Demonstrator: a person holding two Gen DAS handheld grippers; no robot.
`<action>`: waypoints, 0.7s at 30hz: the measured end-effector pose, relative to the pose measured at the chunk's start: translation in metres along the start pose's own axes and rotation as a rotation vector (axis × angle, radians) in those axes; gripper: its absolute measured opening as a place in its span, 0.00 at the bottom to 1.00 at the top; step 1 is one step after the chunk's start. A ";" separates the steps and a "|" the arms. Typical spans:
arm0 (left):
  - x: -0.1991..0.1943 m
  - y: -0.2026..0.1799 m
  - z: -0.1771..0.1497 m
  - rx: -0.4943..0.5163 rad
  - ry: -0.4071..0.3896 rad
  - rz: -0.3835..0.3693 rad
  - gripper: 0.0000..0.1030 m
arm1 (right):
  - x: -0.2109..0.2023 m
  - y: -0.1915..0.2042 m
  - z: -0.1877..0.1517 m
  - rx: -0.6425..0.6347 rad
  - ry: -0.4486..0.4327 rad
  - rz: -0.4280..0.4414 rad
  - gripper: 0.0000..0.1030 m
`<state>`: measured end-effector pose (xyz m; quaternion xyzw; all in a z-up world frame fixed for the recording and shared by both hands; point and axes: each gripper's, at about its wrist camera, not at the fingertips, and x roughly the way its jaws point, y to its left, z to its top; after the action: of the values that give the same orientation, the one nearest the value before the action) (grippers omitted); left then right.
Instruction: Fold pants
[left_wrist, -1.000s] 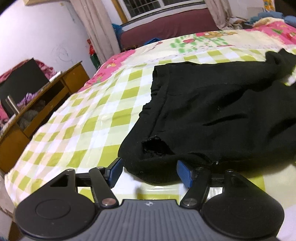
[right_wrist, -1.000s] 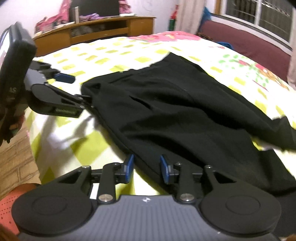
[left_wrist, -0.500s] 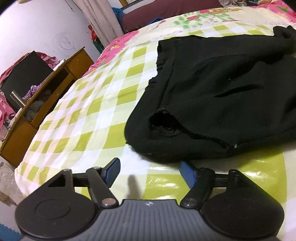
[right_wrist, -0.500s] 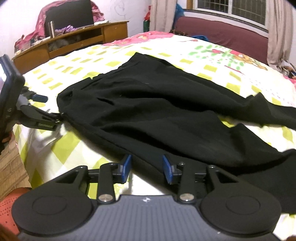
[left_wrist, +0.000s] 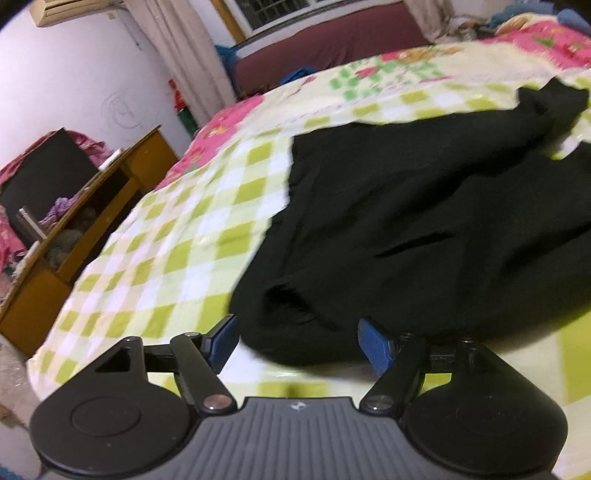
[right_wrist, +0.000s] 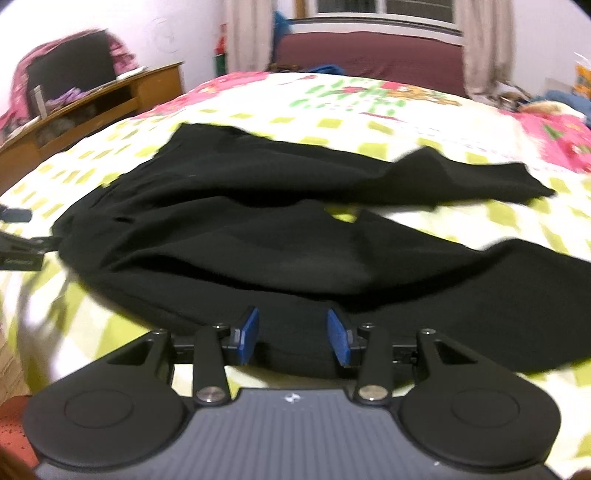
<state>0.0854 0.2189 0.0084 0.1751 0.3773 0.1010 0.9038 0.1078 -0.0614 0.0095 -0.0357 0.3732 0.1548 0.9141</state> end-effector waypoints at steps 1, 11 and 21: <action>-0.001 -0.007 0.001 -0.002 -0.008 -0.020 0.82 | -0.003 -0.010 -0.003 0.017 0.000 -0.019 0.44; -0.018 -0.087 0.009 0.133 -0.052 -0.145 0.80 | -0.036 -0.140 -0.033 0.357 -0.009 -0.282 0.46; -0.029 -0.150 0.040 0.179 -0.113 -0.283 0.81 | -0.025 -0.252 -0.043 0.784 -0.078 -0.367 0.48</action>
<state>0.1012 0.0623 -0.0055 0.2054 0.3544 -0.0714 0.9095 0.1398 -0.3152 -0.0165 0.2544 0.3565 -0.1626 0.8842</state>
